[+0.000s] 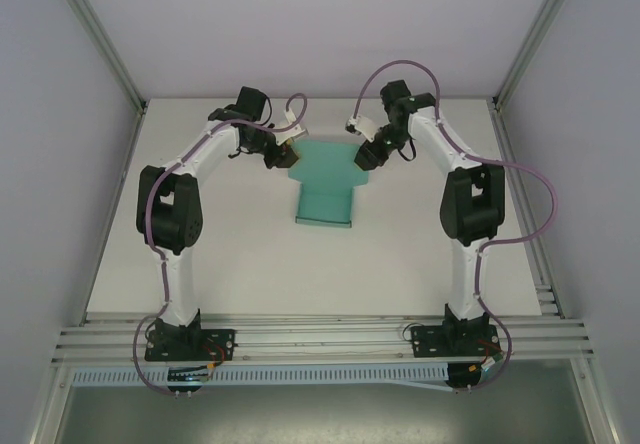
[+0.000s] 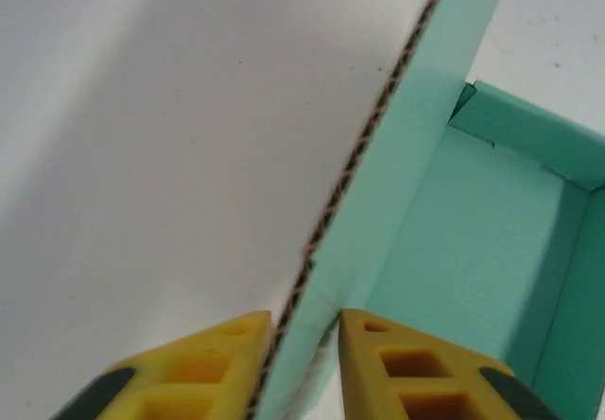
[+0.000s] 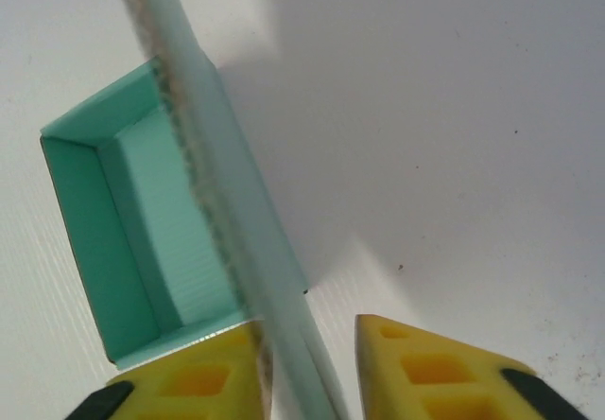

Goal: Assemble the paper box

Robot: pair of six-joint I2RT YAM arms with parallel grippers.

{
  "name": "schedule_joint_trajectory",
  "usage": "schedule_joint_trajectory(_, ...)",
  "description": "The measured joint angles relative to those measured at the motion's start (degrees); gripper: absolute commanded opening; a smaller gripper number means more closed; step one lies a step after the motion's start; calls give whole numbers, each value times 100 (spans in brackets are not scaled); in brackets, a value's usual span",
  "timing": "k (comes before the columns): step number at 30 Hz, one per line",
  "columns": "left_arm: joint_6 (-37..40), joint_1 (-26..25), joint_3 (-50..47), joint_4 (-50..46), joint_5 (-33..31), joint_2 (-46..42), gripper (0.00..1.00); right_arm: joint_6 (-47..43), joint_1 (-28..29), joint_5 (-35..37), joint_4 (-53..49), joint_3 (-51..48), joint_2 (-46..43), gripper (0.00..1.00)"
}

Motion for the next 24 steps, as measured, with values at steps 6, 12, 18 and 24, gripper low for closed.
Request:
schedule_joint_trajectory(6,15,-50,35,-11,-92,2,0,28,-20,31,-94,85,68,0)
schedule_joint_trajectory(12,-413,-173,-319,492,-529,-186,0,531,90,463,439,-345,-212,0)
schedule_joint_trajectory(18,-1303,-321,-654,1132,-1213,-645,0,1891,522,1663,1235,-802,-916,0)
schedule_joint_trajectory(24,-2527,-474,-496,1488,-2116,-916,0,4026,1025,2898,2085,-1054,-1285,0)
